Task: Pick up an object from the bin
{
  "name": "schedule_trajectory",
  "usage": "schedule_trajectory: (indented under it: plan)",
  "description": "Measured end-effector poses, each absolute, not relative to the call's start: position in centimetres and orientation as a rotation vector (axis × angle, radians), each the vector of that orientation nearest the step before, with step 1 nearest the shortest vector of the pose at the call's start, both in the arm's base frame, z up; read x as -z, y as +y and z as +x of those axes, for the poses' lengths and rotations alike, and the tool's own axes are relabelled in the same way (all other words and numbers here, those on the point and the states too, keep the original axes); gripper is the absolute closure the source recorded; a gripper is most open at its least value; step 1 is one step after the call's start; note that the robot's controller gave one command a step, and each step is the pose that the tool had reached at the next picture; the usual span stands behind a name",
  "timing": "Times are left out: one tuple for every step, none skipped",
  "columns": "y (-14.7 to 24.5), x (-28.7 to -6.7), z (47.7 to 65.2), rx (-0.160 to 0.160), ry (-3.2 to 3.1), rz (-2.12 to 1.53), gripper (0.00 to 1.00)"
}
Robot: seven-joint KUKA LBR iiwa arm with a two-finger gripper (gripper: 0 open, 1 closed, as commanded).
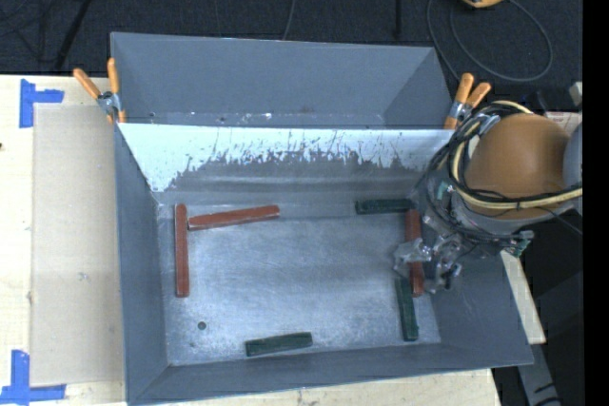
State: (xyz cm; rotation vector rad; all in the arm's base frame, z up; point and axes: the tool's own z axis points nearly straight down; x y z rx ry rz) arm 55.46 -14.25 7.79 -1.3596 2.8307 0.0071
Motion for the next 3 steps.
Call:
schedule_trajectory:
  plan:
    - [-14.2, -7.8, 55.5, -0.008, 2.831, -1.359, 1.0]
    - [-14.6, -18.4, 56.7, -0.004, 2.851, -1.316, 1.0]
    - [-14.7, -18.3, 56.6, -0.004, 2.851, -1.315, 1.0]
